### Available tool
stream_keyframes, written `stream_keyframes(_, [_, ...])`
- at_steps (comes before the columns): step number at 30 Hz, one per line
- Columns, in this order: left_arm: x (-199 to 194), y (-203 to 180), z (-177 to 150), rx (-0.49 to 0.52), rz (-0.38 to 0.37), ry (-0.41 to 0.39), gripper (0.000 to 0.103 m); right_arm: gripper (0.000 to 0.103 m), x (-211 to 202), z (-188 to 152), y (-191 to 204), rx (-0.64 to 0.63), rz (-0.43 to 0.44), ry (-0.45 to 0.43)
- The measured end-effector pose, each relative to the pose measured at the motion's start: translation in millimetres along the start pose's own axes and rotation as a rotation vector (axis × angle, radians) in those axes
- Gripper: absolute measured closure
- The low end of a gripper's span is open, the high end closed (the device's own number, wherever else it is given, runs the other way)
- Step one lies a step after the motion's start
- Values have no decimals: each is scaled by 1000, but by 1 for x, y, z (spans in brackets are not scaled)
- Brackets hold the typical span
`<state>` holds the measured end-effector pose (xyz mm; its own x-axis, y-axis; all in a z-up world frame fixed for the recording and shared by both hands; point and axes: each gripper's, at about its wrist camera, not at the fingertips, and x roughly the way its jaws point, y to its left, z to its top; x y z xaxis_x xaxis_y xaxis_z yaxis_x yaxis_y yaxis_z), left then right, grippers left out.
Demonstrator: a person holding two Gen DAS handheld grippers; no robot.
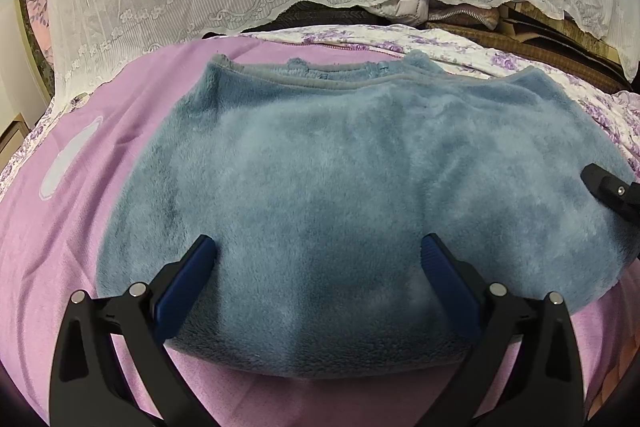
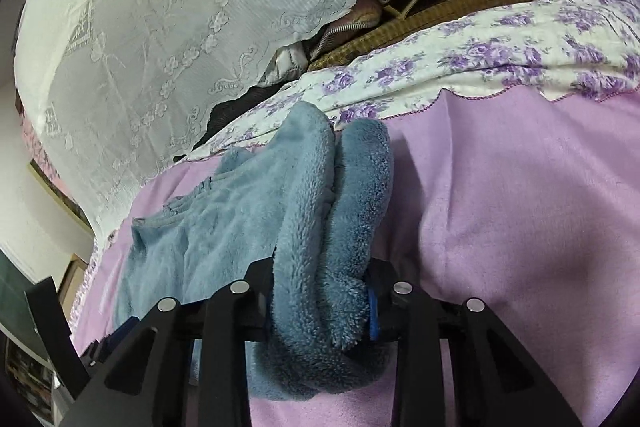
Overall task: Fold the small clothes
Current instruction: 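Grasp the bundle's side with the right gripper and fold it over, then lift the held blue bundle with the right gripper and fold it over itself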
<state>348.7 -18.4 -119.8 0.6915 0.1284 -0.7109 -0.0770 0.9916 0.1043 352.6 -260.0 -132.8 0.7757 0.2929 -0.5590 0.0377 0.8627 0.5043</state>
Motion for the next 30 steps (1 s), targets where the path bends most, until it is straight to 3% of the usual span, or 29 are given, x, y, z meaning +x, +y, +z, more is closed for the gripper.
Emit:
stream_keyframes(4, [0,0,0,-1,0,0,4,65,5,1,-7,37,6,23])
stream_keyframes(7, [0,0,0,-1,0,0,4,70,4,1,-12,63,15,21])
stream_keyframes(24, [0,0,0,-3,-3,-2,4,72,0,0,-7,48,11,3])
stream_keyframes(30, [-8,6,0,-17,-45,-11,5,73,-3,0,-3,42,9,-4])
